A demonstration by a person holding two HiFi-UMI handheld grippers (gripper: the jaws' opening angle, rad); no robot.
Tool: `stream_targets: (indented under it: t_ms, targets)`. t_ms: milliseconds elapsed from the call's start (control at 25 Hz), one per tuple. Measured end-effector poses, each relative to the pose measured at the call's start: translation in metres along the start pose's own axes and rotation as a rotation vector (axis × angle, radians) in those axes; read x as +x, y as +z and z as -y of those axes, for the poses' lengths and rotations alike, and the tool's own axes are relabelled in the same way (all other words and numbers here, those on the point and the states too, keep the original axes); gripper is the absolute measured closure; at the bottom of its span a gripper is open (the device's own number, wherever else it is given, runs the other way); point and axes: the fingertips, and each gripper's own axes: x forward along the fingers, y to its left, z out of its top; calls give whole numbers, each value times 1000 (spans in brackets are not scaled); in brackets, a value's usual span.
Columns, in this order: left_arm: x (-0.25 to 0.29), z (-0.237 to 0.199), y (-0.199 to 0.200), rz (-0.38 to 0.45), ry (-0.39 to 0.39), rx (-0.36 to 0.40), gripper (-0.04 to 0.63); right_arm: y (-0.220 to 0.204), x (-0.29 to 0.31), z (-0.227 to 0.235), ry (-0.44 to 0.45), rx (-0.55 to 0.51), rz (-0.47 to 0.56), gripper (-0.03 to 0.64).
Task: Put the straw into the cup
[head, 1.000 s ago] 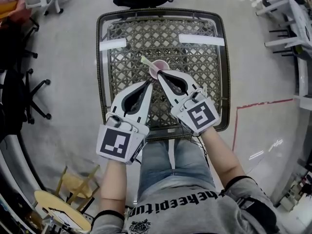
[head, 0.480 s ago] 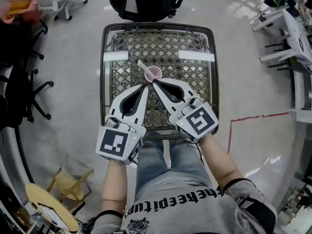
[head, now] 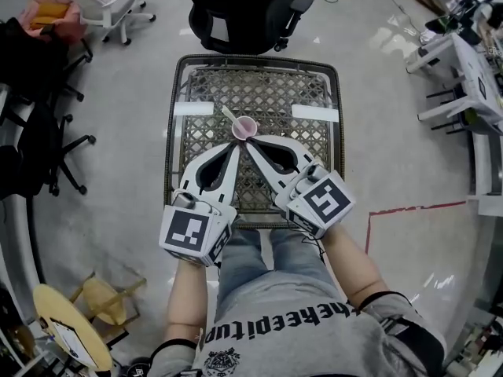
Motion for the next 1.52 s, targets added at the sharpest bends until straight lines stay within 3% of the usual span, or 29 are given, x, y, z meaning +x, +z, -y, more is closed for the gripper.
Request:
stream_targets:
  t_ms: [1000, 1520]
  targets:
    - [-22, 65, 41, 88, 90, 73, 578, 57, -68, -31, 173, -54, 85, 618]
    - [-26, 88, 44, 116, 162, 93, 577, 58, -88, -34, 250, -65, 95, 617]
